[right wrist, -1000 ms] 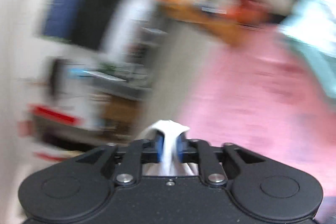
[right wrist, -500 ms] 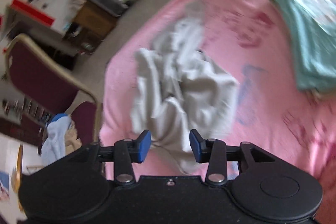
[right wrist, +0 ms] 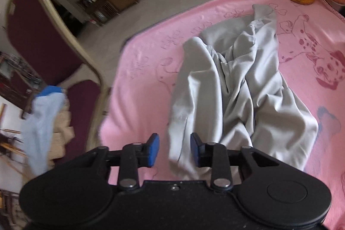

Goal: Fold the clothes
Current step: 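Grasp the white shirt with the right gripper and lift it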

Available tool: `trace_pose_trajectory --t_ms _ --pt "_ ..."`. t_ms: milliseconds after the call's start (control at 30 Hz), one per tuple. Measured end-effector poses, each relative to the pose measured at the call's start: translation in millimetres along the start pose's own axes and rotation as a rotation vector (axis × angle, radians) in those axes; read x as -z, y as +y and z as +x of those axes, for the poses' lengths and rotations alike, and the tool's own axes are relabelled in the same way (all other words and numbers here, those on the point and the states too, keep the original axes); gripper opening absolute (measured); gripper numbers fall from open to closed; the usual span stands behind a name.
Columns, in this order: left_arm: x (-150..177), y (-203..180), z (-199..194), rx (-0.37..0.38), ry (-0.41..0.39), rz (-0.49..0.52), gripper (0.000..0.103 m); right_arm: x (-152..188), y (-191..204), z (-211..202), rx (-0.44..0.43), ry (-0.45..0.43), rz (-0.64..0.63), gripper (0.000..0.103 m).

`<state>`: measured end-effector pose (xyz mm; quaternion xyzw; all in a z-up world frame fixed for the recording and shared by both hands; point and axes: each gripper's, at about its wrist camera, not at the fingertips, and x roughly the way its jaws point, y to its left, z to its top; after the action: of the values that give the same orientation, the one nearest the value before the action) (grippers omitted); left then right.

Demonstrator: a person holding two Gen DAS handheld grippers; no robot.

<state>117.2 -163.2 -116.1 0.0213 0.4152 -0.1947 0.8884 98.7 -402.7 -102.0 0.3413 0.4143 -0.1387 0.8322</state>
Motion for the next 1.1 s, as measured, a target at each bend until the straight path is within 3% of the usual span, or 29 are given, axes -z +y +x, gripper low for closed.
trace_pose_trajectory --t_ms 133,300,367,400,533,700,833,967,1100 --pt "-0.3 8.4 7.0 0.048 0.034 -0.048 0.099 -7.5 7.2 29.0 0.087 0.027 -0.023 0.035" --pt "4.0 3.8 8.2 0.065 0.03 -0.013 0.099 -10.4 10.7 52.7 0.143 0.042 -0.02 0.033" --pt "4.8 3.2 9.1 0.069 0.032 -0.006 0.099 -9.3 12.8 53.0 0.156 0.021 -0.019 0.009" --pt "5.0 3.7 9.0 0.068 0.03 -0.006 0.099 -9.3 13.6 50.9 0.155 0.01 -0.018 0.005" --pt "6.8 7.2 9.6 0.073 0.027 -0.015 0.099 -13.9 19.7 14.9 0.099 -0.07 0.01 0.005" --pt "9.4 5.7 3.9 0.069 -0.007 -0.003 0.099 -32.9 8.6 -87.4 -0.043 -0.267 0.106 0.005" --pt "13.3 -7.0 -2.7 0.043 -0.044 0.058 0.099 -37.7 -46.1 -187.1 -0.045 -0.498 0.212 0.005" --pt "17.6 -34.7 -11.7 0.044 -0.08 0.157 0.098 -20.4 -134.2 -264.4 0.055 -0.682 0.356 0.005" --pt "26.0 -80.0 -14.3 0.124 -0.046 0.239 0.098 11.2 -231.5 -288.8 0.186 -0.725 0.541 0.005"
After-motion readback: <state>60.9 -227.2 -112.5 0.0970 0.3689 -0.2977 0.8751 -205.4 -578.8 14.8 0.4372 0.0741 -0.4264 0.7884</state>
